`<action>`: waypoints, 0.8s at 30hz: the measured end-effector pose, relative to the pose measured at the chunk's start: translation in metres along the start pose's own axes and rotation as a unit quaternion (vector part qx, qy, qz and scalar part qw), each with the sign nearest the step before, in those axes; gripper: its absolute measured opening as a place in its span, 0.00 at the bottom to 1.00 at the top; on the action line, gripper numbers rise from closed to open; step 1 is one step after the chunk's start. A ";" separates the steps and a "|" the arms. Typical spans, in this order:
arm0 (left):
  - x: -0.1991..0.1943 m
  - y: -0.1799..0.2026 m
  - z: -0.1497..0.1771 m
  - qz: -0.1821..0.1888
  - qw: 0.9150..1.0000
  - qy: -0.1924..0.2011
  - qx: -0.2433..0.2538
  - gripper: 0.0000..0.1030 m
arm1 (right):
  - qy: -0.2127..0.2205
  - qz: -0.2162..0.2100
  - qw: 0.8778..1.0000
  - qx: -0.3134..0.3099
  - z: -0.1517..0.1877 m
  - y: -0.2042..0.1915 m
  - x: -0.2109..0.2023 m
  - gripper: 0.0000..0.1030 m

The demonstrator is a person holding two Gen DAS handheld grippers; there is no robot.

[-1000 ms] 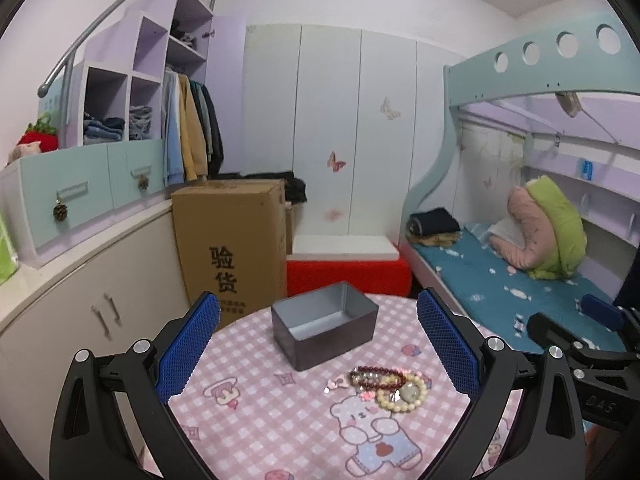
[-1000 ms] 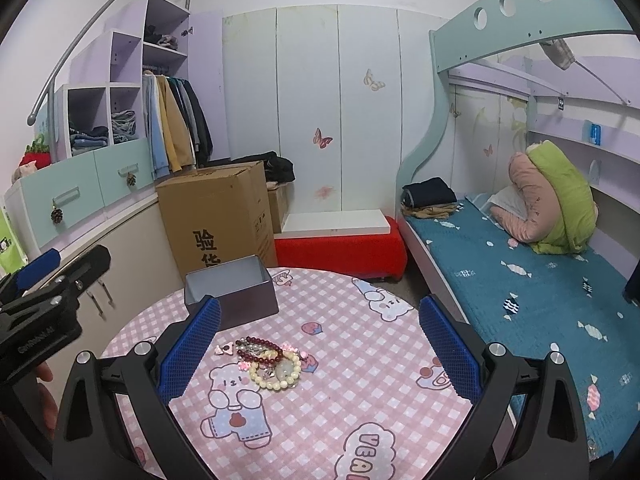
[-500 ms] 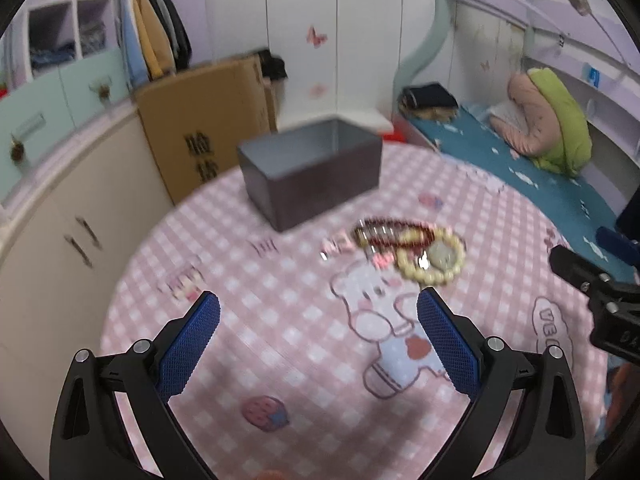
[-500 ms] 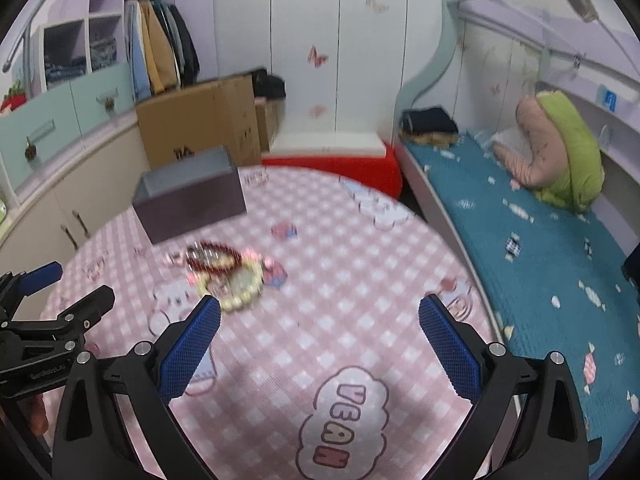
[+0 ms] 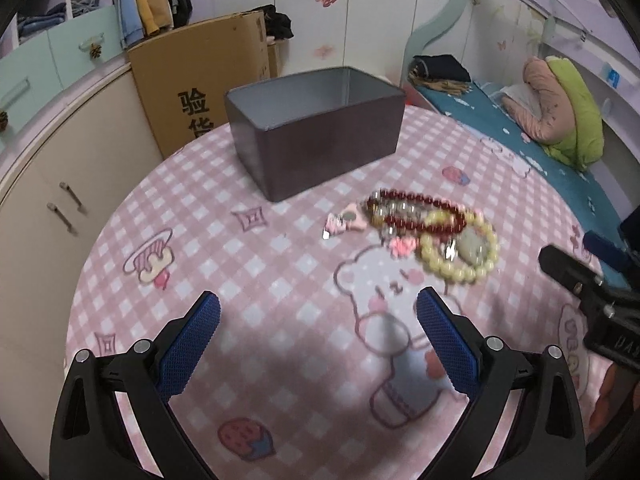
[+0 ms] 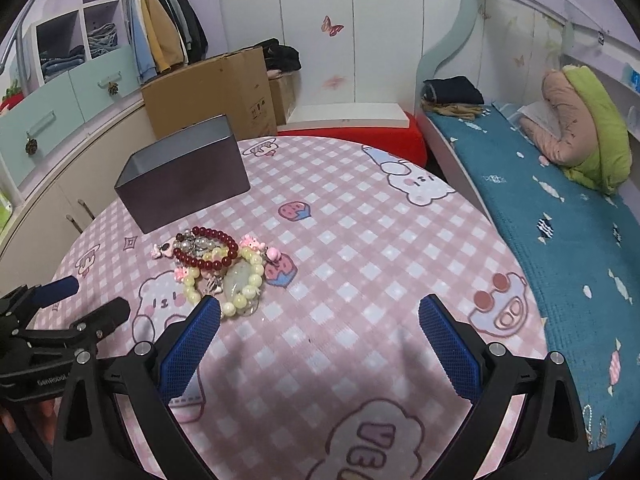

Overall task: Organize jewelry
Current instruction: 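Move the left gripper down toward the jewelry pile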

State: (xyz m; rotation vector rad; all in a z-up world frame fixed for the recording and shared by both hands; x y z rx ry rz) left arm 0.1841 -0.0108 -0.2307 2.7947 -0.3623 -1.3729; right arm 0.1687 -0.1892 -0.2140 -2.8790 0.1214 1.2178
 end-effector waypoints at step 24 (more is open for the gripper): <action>0.042 0.014 -0.051 0.028 0.999 0.000 -0.024 0.48 | -0.015 -0.022 1.000 0.006 -0.010 0.004 0.027 0.94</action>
Point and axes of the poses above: each gripper's, at about its wrist camera, not at the fingertips, and x roughly the way its jaws point, y to its right, z to its underside, the point moved 5 cm from there along x, roughly the way its jaws point, and after that the axes turned 8 degrees about z, right-handed, at the moved point
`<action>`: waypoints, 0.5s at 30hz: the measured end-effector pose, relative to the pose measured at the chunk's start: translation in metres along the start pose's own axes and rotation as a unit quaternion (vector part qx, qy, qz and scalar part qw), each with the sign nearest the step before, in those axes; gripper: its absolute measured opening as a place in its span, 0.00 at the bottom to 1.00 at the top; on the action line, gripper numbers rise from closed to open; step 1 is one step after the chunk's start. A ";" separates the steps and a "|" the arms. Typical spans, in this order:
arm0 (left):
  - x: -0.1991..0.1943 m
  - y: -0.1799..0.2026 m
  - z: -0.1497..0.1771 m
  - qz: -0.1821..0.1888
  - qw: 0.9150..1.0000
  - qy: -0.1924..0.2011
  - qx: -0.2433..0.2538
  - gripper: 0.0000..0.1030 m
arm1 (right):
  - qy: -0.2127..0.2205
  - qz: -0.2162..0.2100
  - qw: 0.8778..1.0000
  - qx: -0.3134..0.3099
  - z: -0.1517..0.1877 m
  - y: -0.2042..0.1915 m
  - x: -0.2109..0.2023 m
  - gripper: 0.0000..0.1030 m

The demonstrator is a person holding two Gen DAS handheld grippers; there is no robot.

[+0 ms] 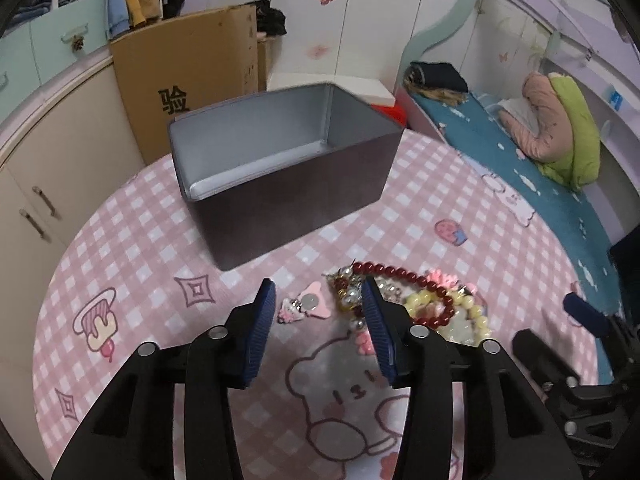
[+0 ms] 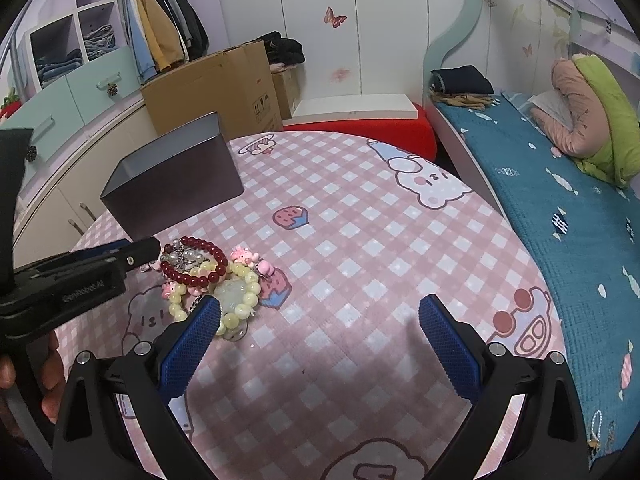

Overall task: Organize jewelry
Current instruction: 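Move the left gripper down toward the jewelry pile, then grasp the dark red bead bracelet with the left gripper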

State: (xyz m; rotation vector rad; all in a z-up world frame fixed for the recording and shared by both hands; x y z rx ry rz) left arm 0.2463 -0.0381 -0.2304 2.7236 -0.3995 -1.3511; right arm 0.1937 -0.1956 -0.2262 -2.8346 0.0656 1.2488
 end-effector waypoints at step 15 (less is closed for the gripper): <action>0.019 -0.001 0.006 -0.004 0.999 -0.032 0.013 0.35 | -0.006 -0.006 1.000 0.007 0.004 0.004 0.004 0.94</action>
Point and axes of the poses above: each gripper's, at about its wrist camera, not at the fingertips, and x roughly the way its jaws point, y to its right, z to its underside, the point moved 5 cm from there along x, roughly the way its jaws point, and after that the axes turned 8 degrees about z, right-handed, at the moved point
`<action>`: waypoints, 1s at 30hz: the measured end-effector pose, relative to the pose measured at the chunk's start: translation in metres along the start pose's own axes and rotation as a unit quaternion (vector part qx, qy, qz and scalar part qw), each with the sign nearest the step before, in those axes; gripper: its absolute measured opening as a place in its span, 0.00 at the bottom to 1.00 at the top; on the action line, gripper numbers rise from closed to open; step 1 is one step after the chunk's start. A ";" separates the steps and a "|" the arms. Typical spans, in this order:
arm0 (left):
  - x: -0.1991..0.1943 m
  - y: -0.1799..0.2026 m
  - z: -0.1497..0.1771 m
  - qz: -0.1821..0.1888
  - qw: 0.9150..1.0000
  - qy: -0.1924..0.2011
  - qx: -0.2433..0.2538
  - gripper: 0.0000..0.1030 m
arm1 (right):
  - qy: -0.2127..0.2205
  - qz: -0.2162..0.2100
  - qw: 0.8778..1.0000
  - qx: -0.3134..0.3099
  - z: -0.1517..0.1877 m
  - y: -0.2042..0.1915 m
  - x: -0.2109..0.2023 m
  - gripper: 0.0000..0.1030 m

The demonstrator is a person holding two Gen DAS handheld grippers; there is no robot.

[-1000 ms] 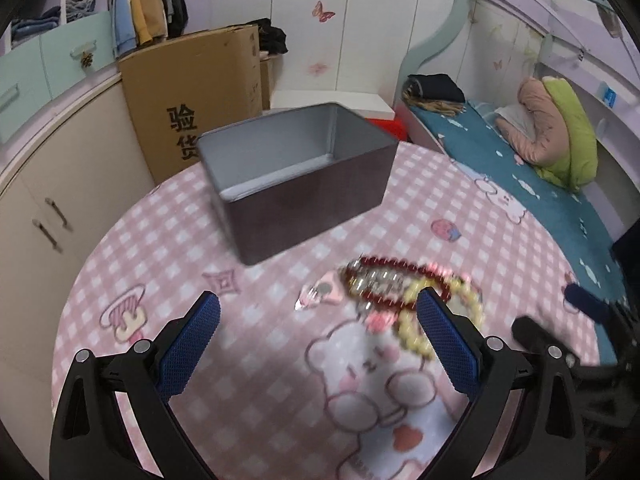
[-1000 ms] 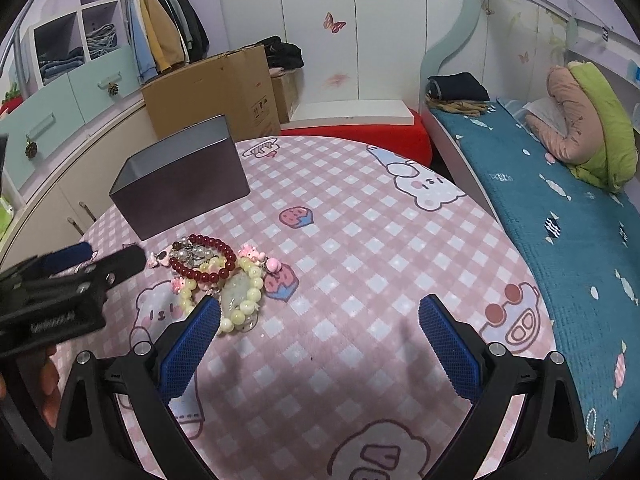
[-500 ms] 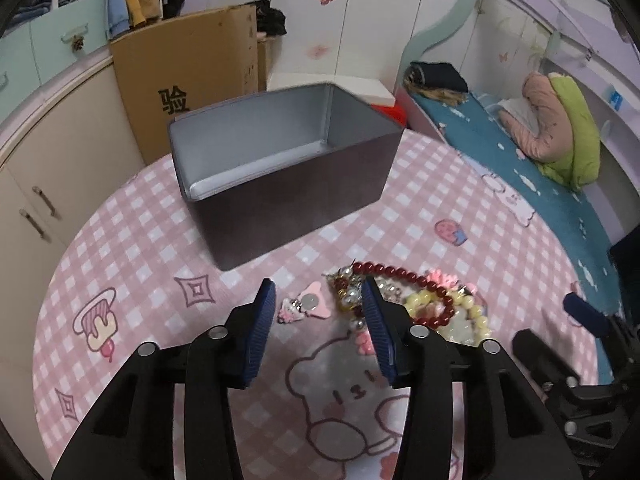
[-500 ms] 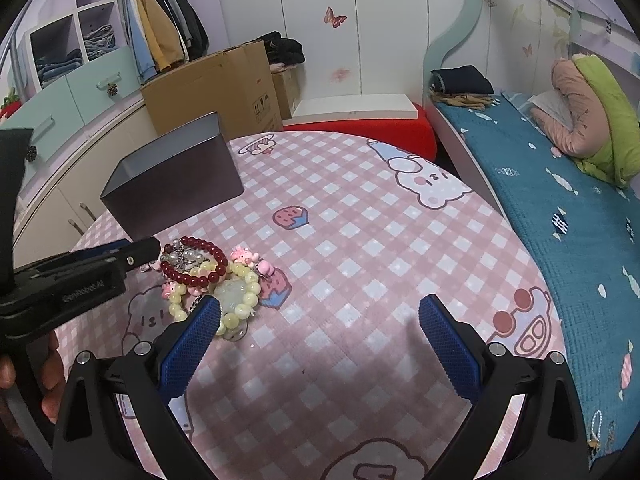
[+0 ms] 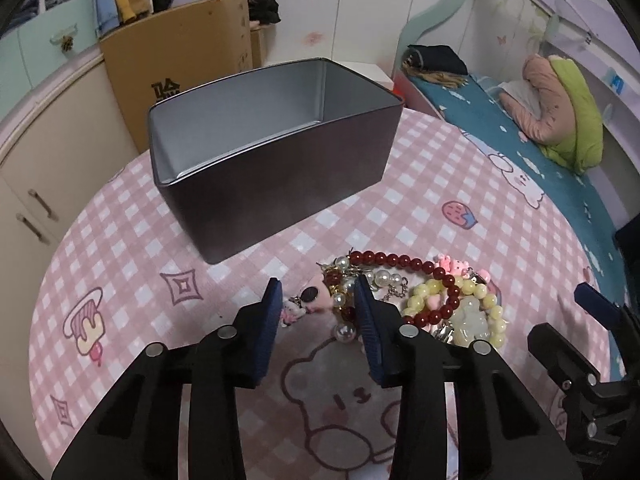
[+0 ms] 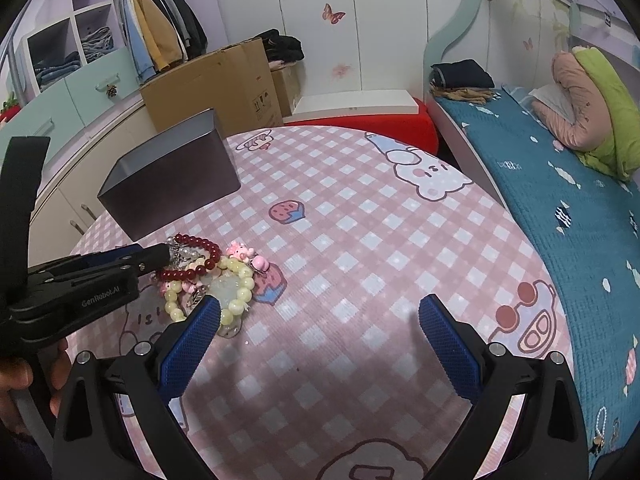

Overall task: Organize jewelry
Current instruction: 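Grasp the dark red bead bracelet with the left gripper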

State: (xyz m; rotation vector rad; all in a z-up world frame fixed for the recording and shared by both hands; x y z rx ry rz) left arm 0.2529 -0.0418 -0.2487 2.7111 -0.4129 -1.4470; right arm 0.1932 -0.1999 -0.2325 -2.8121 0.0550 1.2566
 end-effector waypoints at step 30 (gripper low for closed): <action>-0.057 0.006 0.027 0.090 0.993 0.041 0.062 0.69 | -0.018 -0.004 1.000 -0.003 0.015 -0.014 -0.005 0.94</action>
Point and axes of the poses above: each gripper's, at about its wrist camera, not at the fingertips, and x roughly the way its jaws point, y to its right, z to its underside, the point moved 5 cm from there along x, roughly the way its jaws point, and after that the axes turned 8 degrees about z, right-handed, at the moved point
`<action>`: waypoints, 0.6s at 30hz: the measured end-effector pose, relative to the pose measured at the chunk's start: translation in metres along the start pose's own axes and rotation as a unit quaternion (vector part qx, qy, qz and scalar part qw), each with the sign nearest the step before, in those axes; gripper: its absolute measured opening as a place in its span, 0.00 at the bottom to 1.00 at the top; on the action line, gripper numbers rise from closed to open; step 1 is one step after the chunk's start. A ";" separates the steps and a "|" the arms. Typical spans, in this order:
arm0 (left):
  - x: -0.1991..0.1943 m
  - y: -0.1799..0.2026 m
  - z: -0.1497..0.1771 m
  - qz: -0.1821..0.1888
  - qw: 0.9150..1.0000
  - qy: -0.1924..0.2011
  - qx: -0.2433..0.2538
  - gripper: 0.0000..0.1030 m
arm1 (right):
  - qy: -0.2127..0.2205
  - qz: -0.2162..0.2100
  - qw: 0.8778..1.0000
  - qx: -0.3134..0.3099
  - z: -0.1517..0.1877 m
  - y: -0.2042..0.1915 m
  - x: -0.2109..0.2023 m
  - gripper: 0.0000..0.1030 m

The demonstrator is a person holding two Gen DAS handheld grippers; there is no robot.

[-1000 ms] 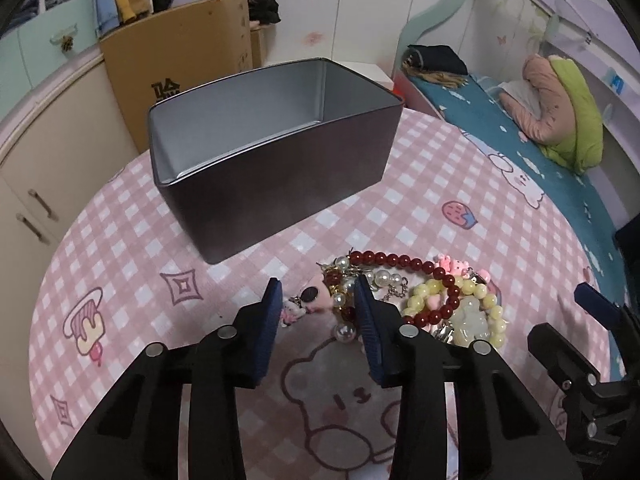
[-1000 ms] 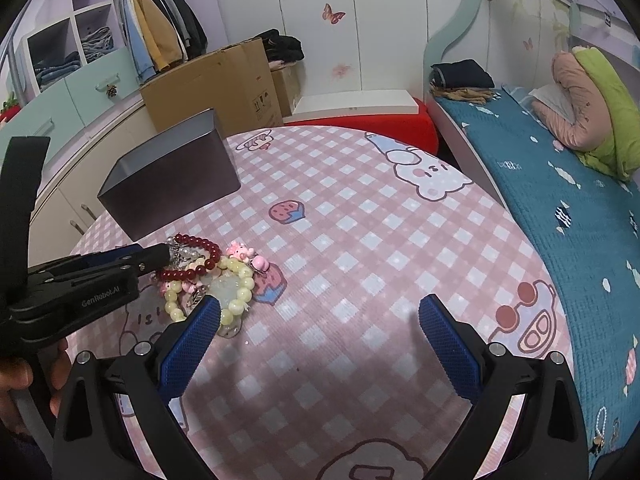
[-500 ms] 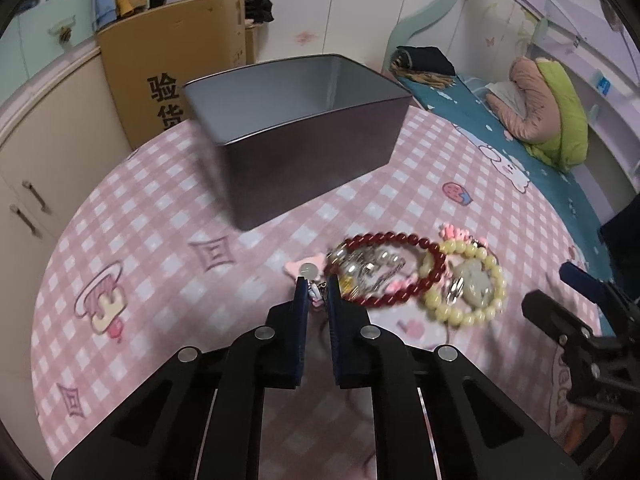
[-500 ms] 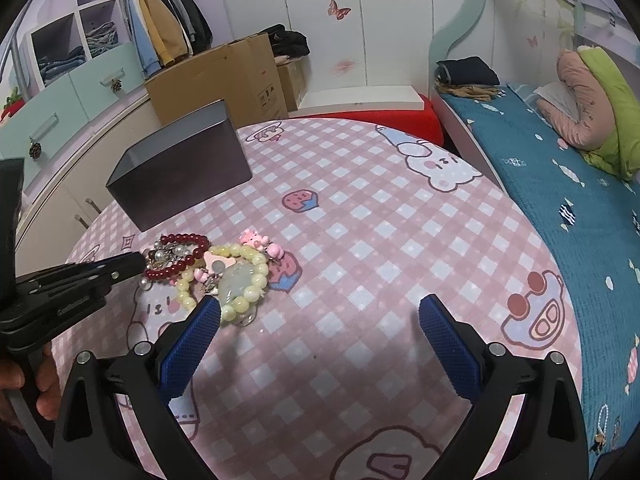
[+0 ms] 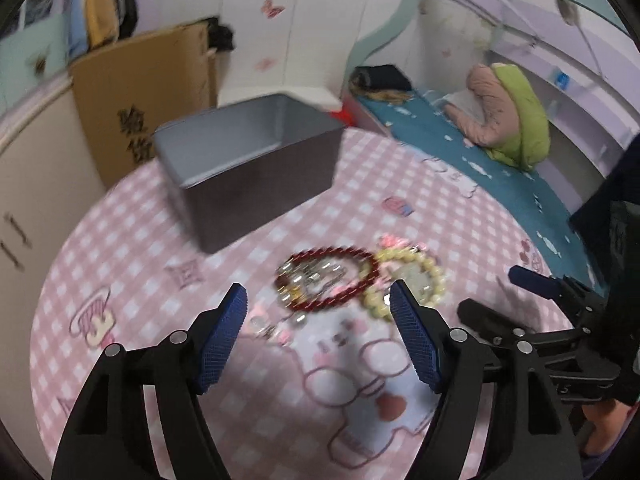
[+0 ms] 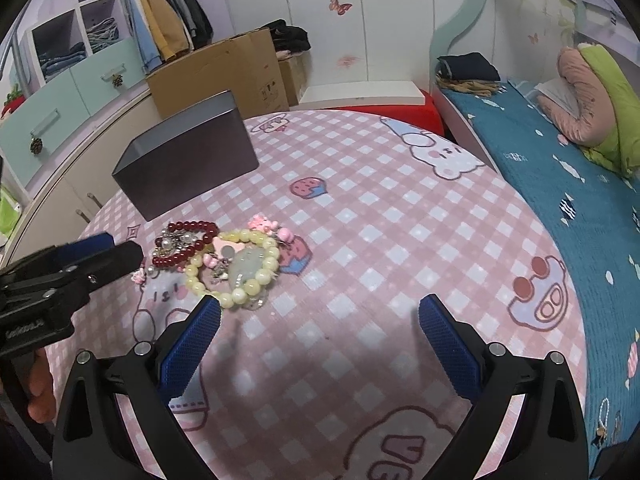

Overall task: Organize jewelry
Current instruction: 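Grasp the dark red bead bracelet with the left gripper, then lift the red bracelet with the left gripper while the right gripper grasps the cream bead bracelet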

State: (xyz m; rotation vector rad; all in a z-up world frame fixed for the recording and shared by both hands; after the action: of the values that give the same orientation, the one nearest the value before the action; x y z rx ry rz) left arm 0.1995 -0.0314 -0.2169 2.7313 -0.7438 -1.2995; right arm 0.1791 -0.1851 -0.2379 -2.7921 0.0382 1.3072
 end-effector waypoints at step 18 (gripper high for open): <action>0.063 0.031 -0.020 0.012 0.996 -0.060 0.059 0.17 | -0.003 -0.009 1.000 0.026 -0.002 0.024 0.009 0.94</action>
State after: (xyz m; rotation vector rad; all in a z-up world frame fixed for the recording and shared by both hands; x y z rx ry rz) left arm 0.2356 -0.0898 -0.2426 2.7439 -0.8866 -1.4718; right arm 0.1852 -0.2090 -0.2444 -2.7391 0.0450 1.2913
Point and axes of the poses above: each gripper's, at about its wrist camera, not at the fingertips, and x roughly the way its jaws point, y to its right, z to its underside, the point moved 5 cm from there along x, roughly the way its jaws point, and after that the axes turned 8 degrees about z, right-handed, at the moved point
